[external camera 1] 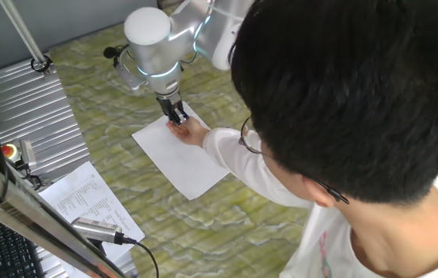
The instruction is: Flip over and spread out the paper that is laid flat on the table
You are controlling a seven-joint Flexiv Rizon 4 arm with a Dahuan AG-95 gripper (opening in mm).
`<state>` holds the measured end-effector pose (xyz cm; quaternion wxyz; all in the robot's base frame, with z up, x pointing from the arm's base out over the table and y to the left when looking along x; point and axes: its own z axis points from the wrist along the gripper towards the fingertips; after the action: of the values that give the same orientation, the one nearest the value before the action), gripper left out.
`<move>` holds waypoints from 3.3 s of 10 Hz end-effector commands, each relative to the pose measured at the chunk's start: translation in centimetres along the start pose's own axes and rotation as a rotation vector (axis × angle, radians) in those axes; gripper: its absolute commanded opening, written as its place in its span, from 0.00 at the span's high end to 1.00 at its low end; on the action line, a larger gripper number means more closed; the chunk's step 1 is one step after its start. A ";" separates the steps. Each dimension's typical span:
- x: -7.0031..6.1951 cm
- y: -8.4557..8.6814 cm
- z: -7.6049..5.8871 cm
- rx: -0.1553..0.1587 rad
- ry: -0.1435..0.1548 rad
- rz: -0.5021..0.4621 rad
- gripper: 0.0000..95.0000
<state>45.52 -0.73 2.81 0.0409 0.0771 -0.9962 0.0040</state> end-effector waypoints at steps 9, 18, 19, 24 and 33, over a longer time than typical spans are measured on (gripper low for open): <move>0.0 -0.2 -0.3 -0.130 0.000 0.030 1.00; -0.1 -0.2 -0.3 -0.054 0.001 0.044 1.00; -0.1 -0.2 -0.3 -0.037 0.000 0.045 1.00; -0.1 -0.4 -0.4 -0.019 -0.029 -0.008 1.00; 2.4 -2.7 -0.1 -0.025 -0.039 -0.069 0.40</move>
<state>43.49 -3.90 3.16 0.0212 0.1113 -0.9935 -0.0084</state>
